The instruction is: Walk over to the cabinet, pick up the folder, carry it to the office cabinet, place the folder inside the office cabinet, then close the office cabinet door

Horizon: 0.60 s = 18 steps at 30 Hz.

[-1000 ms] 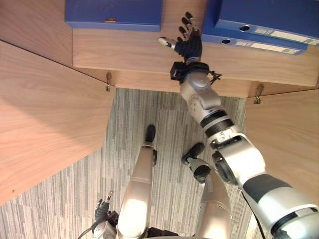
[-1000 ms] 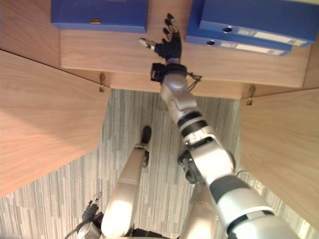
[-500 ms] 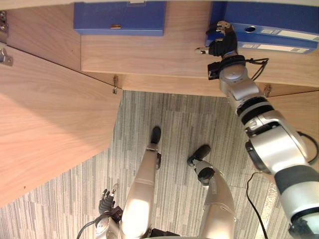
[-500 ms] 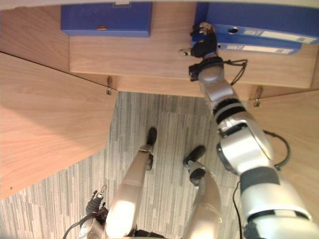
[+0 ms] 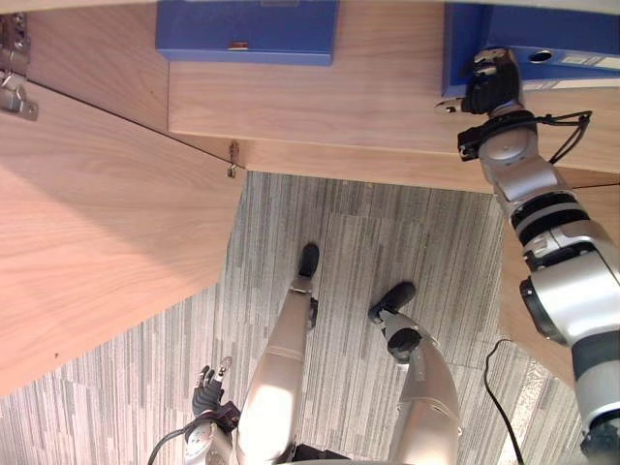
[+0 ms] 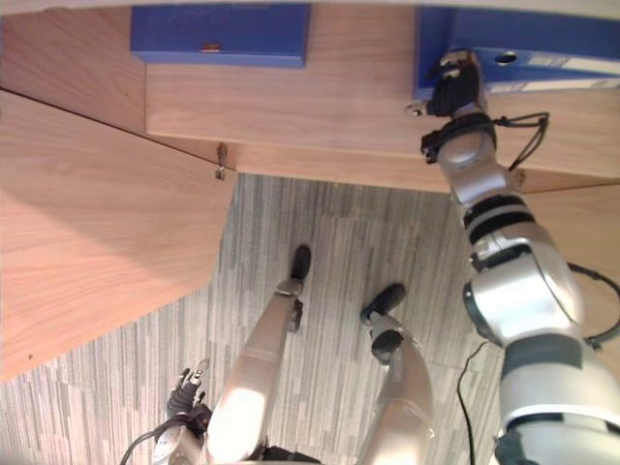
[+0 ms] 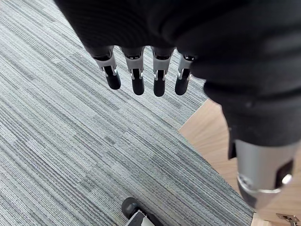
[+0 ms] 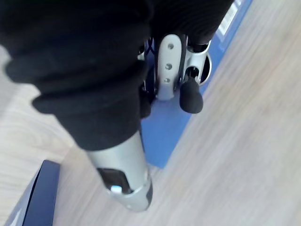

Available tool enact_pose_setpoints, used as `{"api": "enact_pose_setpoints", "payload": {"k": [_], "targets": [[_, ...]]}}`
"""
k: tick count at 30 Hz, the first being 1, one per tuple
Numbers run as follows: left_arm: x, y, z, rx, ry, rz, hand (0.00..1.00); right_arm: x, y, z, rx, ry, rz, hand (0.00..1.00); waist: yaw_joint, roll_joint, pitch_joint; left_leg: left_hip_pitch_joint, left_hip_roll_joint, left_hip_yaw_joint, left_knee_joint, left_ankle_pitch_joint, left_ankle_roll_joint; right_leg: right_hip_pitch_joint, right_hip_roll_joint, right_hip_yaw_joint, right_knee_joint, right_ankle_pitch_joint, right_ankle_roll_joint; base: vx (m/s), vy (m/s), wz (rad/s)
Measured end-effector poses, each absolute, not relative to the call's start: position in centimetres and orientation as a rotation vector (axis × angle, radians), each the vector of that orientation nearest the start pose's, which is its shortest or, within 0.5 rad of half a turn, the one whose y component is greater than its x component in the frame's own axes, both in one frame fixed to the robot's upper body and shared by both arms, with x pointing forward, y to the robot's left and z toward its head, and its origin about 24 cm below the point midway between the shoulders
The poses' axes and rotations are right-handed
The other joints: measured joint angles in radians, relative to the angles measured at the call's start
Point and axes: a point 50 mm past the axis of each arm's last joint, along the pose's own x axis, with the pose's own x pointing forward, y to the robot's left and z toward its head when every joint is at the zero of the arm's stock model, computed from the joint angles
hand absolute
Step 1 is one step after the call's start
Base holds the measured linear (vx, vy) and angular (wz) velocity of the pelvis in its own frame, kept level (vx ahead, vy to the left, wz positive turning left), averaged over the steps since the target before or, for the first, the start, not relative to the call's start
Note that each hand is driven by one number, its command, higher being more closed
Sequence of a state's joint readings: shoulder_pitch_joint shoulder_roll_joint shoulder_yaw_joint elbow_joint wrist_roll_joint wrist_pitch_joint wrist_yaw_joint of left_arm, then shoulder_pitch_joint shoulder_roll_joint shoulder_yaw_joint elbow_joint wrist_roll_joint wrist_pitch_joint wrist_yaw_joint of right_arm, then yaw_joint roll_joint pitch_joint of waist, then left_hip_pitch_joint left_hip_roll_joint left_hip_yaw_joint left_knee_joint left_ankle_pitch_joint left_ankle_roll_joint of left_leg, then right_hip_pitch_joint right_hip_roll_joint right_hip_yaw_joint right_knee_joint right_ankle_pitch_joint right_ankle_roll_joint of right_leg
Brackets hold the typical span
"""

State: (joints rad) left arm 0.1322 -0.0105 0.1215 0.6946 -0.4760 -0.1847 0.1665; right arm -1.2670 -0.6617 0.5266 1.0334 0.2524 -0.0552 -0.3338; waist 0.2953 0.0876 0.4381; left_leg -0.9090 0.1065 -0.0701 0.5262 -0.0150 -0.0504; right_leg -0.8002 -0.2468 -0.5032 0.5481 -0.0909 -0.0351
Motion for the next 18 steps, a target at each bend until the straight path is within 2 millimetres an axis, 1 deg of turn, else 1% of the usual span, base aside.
{"api": "enact_pose_setpoints", "payload": {"k": [3, 4, 7, 9, 11, 12, 14, 15, 17, 18], "targets": [[14.8, 19.0, -11.8, -0.418, 0.634, 0.546, 0.00, 40.6, -25.1, 27.3, -0.542, -0.306, -0.439, 0.00, -0.004, 0.000, 0.000, -0.006, 0.002, 0.000, 0.000, 0.000, 0.000, -0.004, 0.004, 0.000, -0.004, 0.002, 0.000, 0.02, 0.009, -0.01], [14.8, 19.0, -11.8, -0.419, 0.633, 0.547, 0.00, 40.5, -25.2, 27.3, -0.528, -0.311, -0.443, 0.00, -0.004, 0.000, 0.000, -0.008, 0.003, 0.000, 0.000, 0.000, 0.000, -0.005, 0.005, 0.000, -0.006, 0.004, 0.000, 0.03, 0.010, -0.05], [14.8, 19.0, -11.8, -0.421, 0.634, 0.548, 0.00, 40.3, -25.0, 27.7, -0.516, -0.343, -0.453, 0.00, -0.005, 0.005, 0.005, -0.017, 0.007, 0.000, 0.001, 0.000, 0.000, -0.011, 0.012, 0.000, -0.017, 0.013, 0.000, 0.03, 0.013, -0.05], [14.8, 19.0, -11.9, -0.421, 0.638, 0.549, 0.00, 40.3, -24.6, 27.5, -0.492, -0.351, -0.440, 0.00, -0.005, 0.005, 0.005, -0.016, 0.009, 0.000, 0.001, 0.000, 0.000, -0.008, 0.016, 0.001, -0.024, 0.016, -0.001, 0.03, 0.015, -0.05], [14.8, 19.0, -12.1, -0.420, 0.648, 0.552, 0.00, 40.2, -23.7, 27.1, -0.494, -0.368, -0.400, 0.00, -0.008, 0.005, 0.005, -0.015, 0.014, -0.001, -0.001, 0.000, 0.000, -0.002, 0.026, 0.001, -0.038, 0.025, 0.000, 0.04, 0.009, -0.08], [14.9, 19.1, -12.3, -0.417, 0.659, 0.550, 0.00, 40.1, -22.9, 26.9, -0.503, -0.384, -0.358, 0.00, -0.014, 0.005, 0.005, -0.015, 0.019, 0.000, -0.006, 0.000, 0.000, 0.002, 0.035, 0.001, -0.049, 0.032, 0.000, 0.04, 0.008, -0.11], [14.6, 19.3, -12.7, -0.402, 0.692, 0.546, 0.00, 40.2, -20.6, 26.5, -0.569, -0.408, -0.231, 0.00, -0.037, 0.005, 0.005, -0.009, 0.024, 0.000, -0.017, 0.002, -0.001, 0.011, 0.046, 0.001, -0.072, 0.044, 0.000, 0.03, 0.006, -0.10], [14.4, 19.5, -12.8, -0.391, 0.702, 0.544, 0.00, 40.1, -20.0, 26.3, -0.591, -0.410, -0.197, 0.00, -0.040, 0.004, 0.005, -0.006, 0.027, 0.001, -0.019, 0.002, -0.001, 0.016, 0.051, 0.001, -0.079, 0.047, 0.000, 0.03, 0.002, -0.09], [13.5, 20.0, -13.4, -0.352, 0.750, 0.531, 0.00, 40.0, -17.9, 25.3, -0.668, -0.409, -0.043, 0.00, -0.047, 0.001, 0.006, 0.011, 0.033, 0.004, -0.035, 0.005, -0.004, 0.027, 0.061, 0.004, -0.095, 0.051, 0.000, 0.05, -0.007, -0.06], [13.3, 20.1, -13.6, -0.344, 0.761, 0.526, 0.00, 40.0, -17.5, 25.1, -0.690, -0.409, -0.009, 0.00, -0.047, 0.000, 0.007, 0.012, 0.035, 0.004, -0.037, 0.006, -0.004, 0.028, 0.064, 0.004, -0.098, 0.052, 0.000, 0.06, -0.020, -0.06]]}}
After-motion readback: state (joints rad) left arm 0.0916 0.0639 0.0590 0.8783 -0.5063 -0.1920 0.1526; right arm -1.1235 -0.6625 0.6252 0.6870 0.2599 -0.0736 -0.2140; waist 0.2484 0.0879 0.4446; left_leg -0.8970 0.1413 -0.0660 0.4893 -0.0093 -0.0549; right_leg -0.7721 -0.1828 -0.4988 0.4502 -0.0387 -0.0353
